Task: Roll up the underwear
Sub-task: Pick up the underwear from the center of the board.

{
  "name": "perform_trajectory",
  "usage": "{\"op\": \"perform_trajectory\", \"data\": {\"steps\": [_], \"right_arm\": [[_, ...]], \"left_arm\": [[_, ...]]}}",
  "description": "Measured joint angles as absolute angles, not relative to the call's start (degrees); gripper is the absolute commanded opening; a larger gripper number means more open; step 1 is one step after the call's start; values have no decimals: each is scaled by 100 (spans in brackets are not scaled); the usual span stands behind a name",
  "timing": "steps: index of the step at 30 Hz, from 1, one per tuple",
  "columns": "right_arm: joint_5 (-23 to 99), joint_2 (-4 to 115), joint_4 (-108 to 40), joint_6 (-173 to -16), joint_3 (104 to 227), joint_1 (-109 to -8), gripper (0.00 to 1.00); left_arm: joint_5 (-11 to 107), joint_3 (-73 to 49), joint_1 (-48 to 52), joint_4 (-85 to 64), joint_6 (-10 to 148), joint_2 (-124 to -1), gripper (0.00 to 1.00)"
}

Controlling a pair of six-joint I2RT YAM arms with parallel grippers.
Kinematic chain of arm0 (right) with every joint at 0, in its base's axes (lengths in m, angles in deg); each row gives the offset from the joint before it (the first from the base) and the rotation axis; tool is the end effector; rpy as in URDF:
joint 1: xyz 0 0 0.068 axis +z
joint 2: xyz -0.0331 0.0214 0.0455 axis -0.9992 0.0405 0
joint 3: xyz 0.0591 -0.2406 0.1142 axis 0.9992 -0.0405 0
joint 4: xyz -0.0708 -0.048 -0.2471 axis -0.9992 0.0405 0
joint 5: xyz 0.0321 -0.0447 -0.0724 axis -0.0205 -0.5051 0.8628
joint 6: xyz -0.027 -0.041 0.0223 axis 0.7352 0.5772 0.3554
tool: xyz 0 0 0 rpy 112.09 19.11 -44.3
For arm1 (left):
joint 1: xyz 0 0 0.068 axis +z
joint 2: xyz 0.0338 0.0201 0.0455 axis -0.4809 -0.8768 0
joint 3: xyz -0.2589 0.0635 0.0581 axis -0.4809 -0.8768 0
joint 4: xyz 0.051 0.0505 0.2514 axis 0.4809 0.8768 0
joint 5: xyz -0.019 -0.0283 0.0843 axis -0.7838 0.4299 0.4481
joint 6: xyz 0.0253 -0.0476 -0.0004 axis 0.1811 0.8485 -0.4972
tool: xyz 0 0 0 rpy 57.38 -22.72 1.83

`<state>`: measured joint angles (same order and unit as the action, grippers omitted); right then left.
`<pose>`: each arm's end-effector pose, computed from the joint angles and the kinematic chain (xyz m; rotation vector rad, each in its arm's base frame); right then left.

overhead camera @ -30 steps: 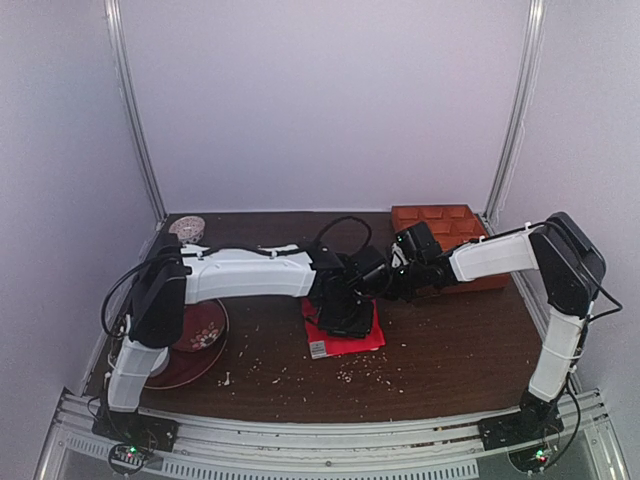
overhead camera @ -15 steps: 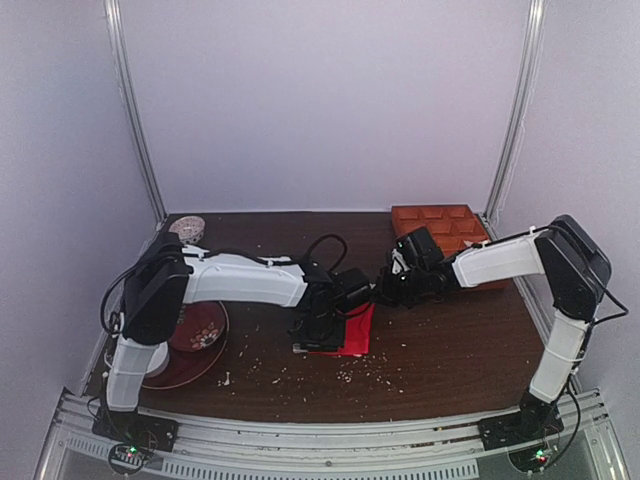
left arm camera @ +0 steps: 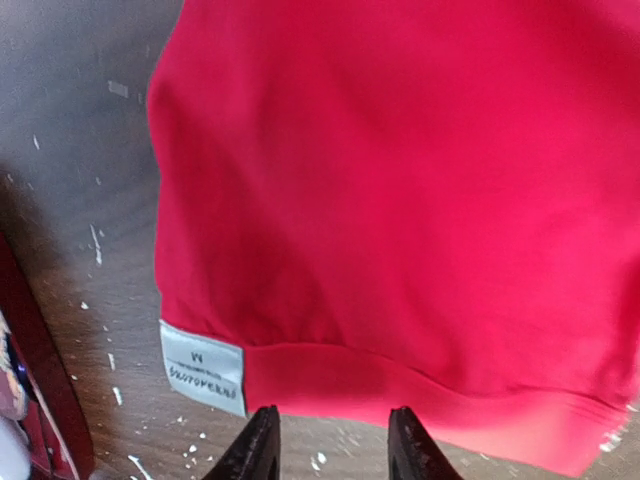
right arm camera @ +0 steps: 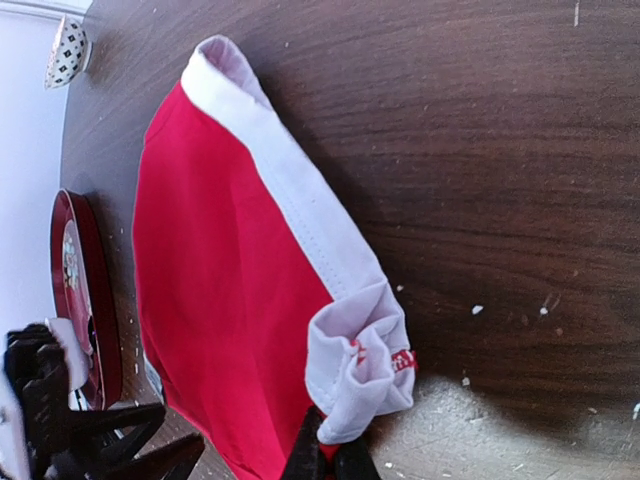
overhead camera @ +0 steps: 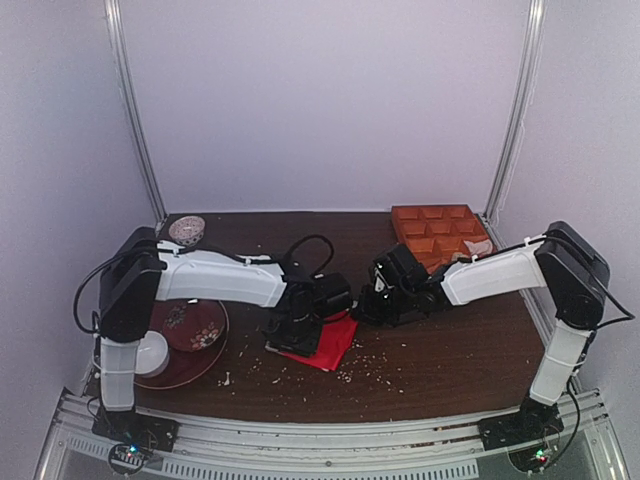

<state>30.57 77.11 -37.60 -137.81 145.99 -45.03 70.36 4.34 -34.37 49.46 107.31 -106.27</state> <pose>0.2657 0.2571 0.1604 0.0192 2.5652 1.0315 0.1856 -0.3470 0.1640 0.3318 2.8935 0.1578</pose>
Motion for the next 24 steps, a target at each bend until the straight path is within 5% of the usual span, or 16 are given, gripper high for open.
{"op": "perform_trajectory", "data": {"steps": [24], "right_arm": [[3208,7884,-3882,-13923,14619,-4522,0]], "left_arm": [[7639,1676,-4615,5029,9815,-11081,53]]}}
